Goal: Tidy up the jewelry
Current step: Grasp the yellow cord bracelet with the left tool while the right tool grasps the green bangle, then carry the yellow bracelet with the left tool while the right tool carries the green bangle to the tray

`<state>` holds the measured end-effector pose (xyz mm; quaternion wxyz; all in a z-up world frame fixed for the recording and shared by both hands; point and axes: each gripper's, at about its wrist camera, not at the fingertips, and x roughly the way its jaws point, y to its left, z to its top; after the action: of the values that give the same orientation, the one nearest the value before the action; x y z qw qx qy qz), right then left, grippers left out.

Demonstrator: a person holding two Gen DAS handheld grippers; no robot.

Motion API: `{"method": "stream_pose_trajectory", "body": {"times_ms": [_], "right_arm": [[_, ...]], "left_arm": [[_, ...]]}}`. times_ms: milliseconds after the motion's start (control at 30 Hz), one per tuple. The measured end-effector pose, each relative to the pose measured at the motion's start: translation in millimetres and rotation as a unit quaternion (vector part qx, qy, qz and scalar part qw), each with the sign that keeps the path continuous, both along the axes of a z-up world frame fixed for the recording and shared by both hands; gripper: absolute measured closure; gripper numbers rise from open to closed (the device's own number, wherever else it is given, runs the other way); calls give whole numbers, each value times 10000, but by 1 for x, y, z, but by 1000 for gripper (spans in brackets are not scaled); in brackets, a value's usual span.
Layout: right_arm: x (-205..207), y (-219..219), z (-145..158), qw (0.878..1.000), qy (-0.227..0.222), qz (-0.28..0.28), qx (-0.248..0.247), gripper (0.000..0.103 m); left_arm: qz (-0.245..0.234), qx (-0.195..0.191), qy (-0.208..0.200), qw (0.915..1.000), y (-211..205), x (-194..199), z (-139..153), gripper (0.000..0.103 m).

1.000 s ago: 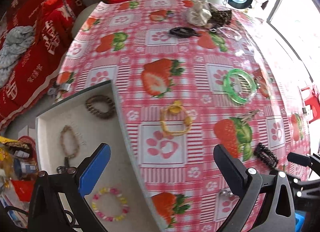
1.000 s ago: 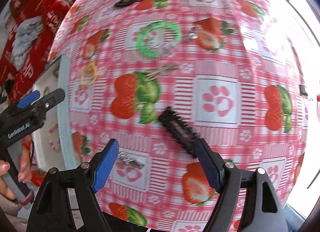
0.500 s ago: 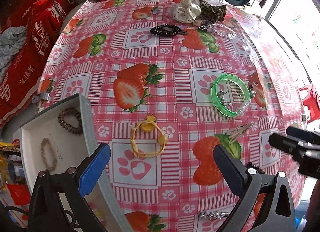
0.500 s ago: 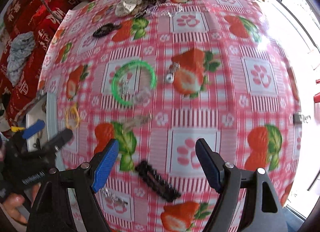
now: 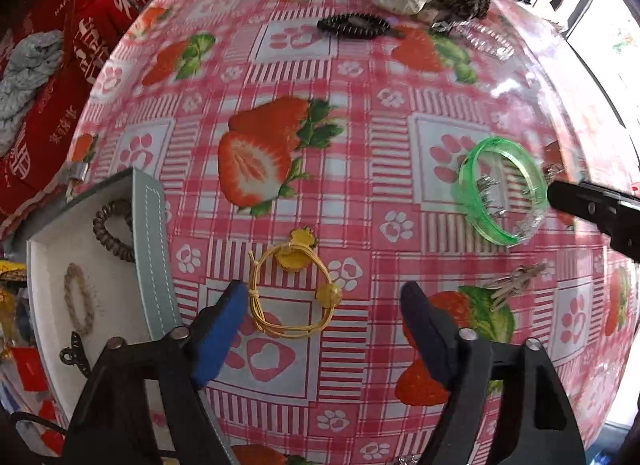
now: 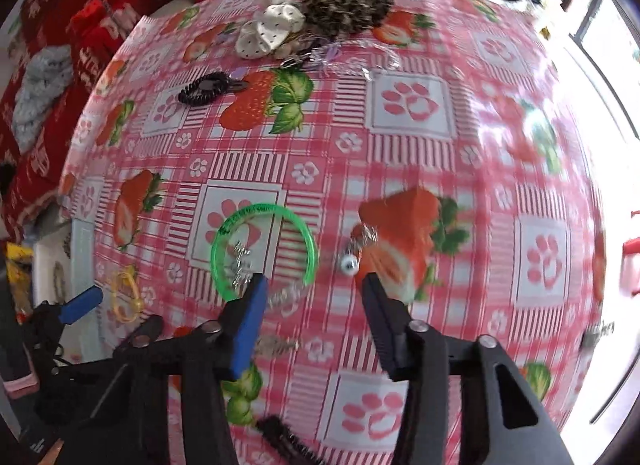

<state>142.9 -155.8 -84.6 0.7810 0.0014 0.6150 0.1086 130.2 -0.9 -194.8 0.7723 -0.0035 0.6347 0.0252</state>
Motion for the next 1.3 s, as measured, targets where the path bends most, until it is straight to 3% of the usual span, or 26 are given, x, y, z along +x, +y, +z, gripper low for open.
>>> {"method": "stream_pose_trajectory", "body": {"times_ms": [133,333,433,500,600,900,1300], "right_arm": [[10,13,-8,9991,-94,344,-245,58],[20,27,-20,9965,-147,659,-502,68],[22,32,-23,9950,-183,767,-613,79],[21,34,-24,9942,-210,824,-664,88],[19,36,-23,9932,-267,864,-729,94],[13,30,-10,9963,-330,691,-398,96],[-13,15,10,9990,-188,406,15,96]], "left_arm": [[125,-32,31,9999,4,0,-6,19],[94,-158,-75,9998,3,-5,-7,30],[19,-221,-164,9996,-1,-8,-4,48],[-41,-247,-208,9995,-3,-8,-3,68],[-89,-315,-236,9992,-5,-9,1,84],[-197,-770,-503,9956,0,-15,25,83],[-194,-1013,-686,9923,11,-22,51,83]]}}
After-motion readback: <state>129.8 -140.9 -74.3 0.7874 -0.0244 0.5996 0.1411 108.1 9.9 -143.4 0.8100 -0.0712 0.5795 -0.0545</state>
